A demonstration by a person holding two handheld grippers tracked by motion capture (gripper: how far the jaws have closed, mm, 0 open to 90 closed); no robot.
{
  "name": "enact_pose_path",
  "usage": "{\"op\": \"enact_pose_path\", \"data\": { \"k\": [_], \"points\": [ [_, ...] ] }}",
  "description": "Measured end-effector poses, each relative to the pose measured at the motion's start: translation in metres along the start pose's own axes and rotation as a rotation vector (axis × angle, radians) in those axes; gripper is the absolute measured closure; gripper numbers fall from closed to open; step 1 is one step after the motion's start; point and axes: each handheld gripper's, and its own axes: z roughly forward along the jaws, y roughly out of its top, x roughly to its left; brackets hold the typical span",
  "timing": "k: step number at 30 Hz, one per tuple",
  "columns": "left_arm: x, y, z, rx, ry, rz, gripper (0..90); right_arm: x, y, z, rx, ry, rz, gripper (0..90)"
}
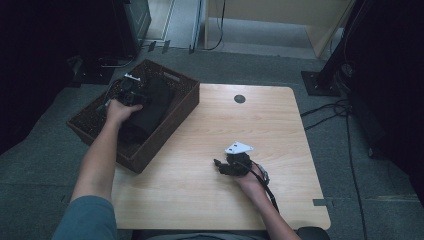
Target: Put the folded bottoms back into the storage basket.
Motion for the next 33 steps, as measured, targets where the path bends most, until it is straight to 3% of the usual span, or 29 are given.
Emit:
{"op": "enact_pose_path", "data": {
  "k": [5, 9, 15, 27, 29, 33],
  "points": [
    [0.001, -0.002, 0.006, -0.011, -0.004, -0.003, 55.7, 0.0, 0.0, 0.0, 0.0, -0.003, 0.003, 38.0],
    [0.004, -0.004, 0.007, -0.022, -0.023, -0.032, 55.6, 0.0, 0.0, 0.0, -0.001, -0.005, 0.003, 38.0],
    [-0.003, 0.002, 0.0, -0.011, -0.005, -0.023, 55.4, 0.0, 0.0, 0.001, -0.002, -0.007, 0.006, 37.9],
    [-0.02, 0.015, -0.036, -0.035, -0.038, 0.016, 56.1, 0.0, 0.001, 0.001, 0.001, -0.012, 0.01, 36.9],
    [-0.029, 0.018, -0.05, -0.048, -0.047, 0.046, 56.2, 0.0, 0.001, 0.001, 0.001, -0.012, 0.011, 36.9],
    [-0.043, 0.021, -0.068, -0.059, -0.062, 0.067, 56.6, 0.0, 0.001, 0.001, 0.0, -0.012, 0.011, 36.9]
  ]
}}
